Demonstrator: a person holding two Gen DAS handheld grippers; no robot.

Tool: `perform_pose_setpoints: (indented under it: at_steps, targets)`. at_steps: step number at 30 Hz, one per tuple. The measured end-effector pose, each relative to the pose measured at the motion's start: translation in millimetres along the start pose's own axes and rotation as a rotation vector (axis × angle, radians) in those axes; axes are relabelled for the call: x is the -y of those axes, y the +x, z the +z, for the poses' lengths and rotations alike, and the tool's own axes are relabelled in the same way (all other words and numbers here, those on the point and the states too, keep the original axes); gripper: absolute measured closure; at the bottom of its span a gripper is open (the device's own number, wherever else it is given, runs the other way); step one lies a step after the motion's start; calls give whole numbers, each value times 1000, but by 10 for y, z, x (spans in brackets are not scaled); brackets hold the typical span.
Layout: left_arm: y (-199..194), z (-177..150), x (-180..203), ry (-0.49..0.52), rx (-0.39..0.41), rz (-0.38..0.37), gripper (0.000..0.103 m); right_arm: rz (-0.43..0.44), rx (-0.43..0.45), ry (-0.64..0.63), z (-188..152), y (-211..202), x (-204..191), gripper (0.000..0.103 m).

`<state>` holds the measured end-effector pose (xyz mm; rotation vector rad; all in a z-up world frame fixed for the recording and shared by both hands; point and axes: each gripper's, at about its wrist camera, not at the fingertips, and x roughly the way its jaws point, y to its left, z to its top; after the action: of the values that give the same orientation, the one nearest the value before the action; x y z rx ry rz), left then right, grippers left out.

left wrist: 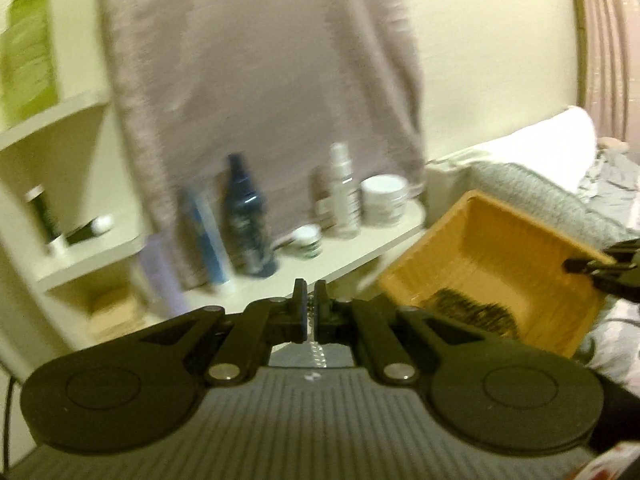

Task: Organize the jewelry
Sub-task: 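Lift the pearl necklace with the left gripper and release it into the tray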

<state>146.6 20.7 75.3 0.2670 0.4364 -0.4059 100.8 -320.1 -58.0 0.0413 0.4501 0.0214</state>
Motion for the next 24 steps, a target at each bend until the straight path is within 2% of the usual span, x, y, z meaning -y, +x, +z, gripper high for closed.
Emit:
perform_pose_setpoints:
  at_steps: [7,13,18,24]
  targets:
    - [189,259,629,22,41,-169,101,5,3,7,10,-15,-2,98]
    - [387,352,1135,48,32,-296,101,9,3,16,-11,-15,20,98]
    - [555,298,1414,74,-11,-355,101,11,4,29,-16,-7,29,98]
    - [715,153,1525,86,-67,-372,101,13,1,36,-32,-11,48,98]
